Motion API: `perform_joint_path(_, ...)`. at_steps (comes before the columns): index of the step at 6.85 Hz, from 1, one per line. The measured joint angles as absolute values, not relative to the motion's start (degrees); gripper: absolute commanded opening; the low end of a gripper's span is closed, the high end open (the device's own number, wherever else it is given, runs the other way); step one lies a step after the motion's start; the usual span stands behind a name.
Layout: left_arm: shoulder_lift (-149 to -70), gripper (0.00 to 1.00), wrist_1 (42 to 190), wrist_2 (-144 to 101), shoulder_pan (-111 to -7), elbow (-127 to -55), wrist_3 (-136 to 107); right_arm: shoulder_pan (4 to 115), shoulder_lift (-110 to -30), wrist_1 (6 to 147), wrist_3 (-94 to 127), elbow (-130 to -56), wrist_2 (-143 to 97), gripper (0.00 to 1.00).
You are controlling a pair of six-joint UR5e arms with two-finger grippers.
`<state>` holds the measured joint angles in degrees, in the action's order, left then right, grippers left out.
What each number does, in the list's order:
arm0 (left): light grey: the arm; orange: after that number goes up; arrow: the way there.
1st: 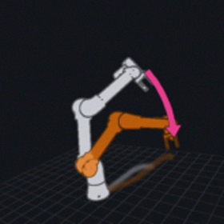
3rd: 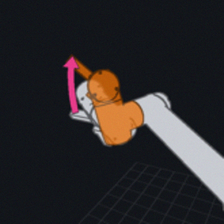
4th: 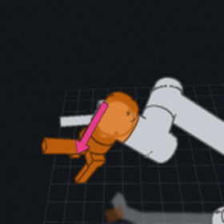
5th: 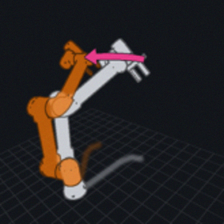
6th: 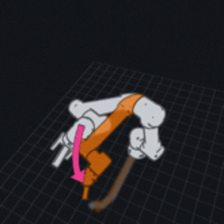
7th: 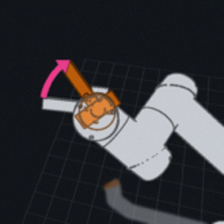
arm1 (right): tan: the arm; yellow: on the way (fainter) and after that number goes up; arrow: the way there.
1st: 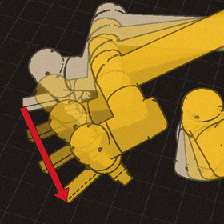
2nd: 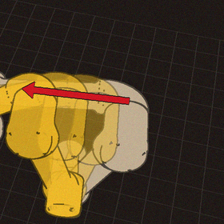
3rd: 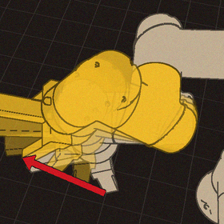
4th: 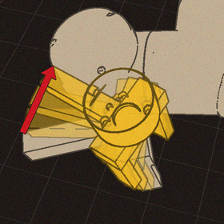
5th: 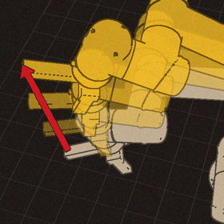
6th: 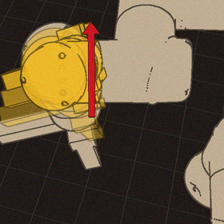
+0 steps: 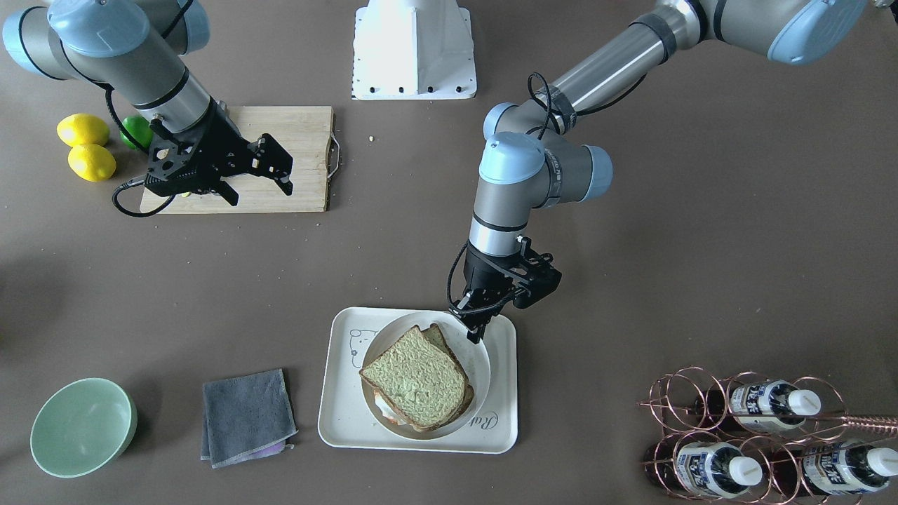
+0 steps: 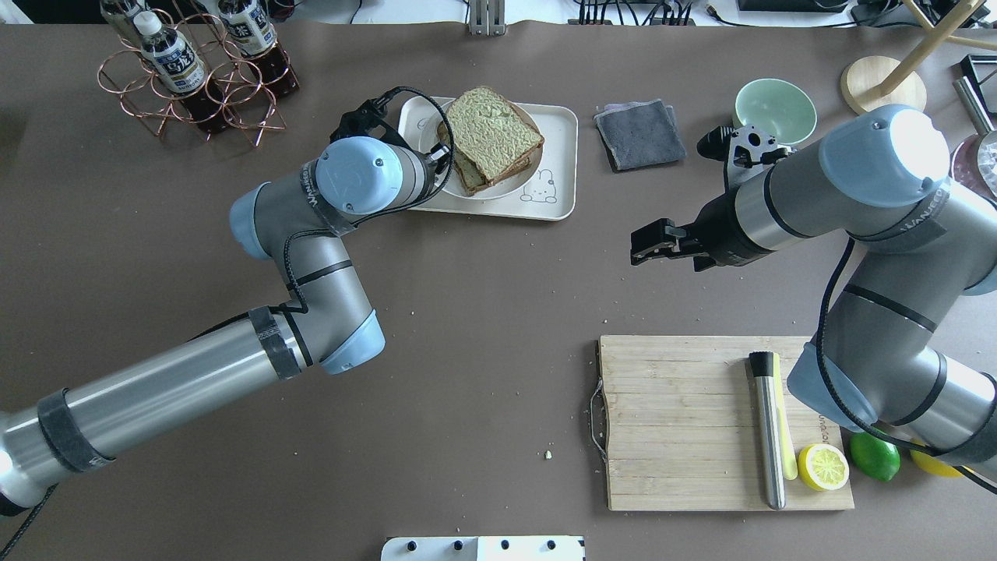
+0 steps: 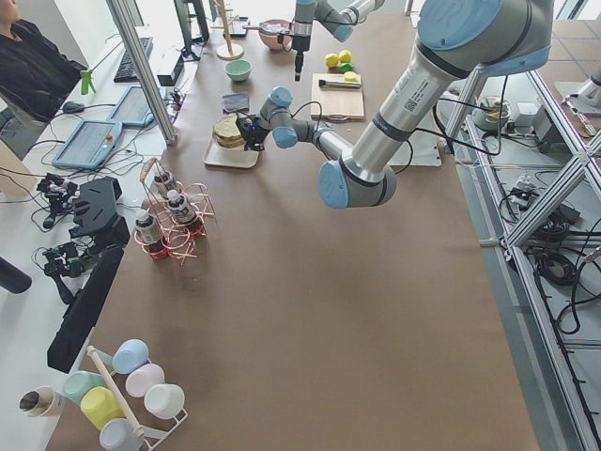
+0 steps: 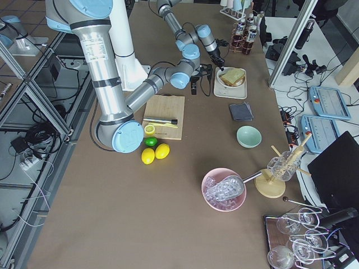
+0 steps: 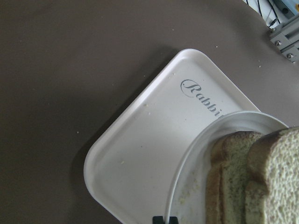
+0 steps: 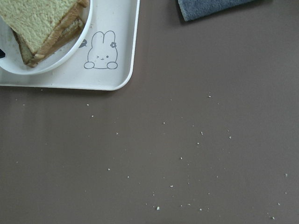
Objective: Make sandwich and place on tray
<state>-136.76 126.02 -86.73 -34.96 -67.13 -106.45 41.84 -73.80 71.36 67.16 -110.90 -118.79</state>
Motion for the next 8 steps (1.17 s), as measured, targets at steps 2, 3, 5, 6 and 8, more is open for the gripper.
perform_joint_path(2,-136.8,0.98,126.7,-85.8,-35.0,-66.4,-106.2,41.8,-73.6,71.4,67.0,-110.8,-118.7,0.99)
perform_joint_path(3,-136.7,0.98,126.8,-85.4,-35.3,-66.4,-105.9,41.8,-73.5,71.4,67.1,-110.8,-118.7,0.99)
perform_joint_path(5,-134.2,0.98,126.2,-87.5,-36.5,-70.6,-102.4,41.8,-73.3,71.4,67.6,-110.9,-118.6,0.99)
perform_joint_path(6,-131.3,0.98,124.3,-89.8,-37.0,-75.4,-101.4,41.9,-73.3,71.4,67.8,-110.9,-118.6,0.99)
perform_joint_path(8,-123.2,0.98,115.3,-93.7,-37.9,-91.0,-97.6,42.6,-73.5,71.9,67.6,-110.9,-118.8,0.99)
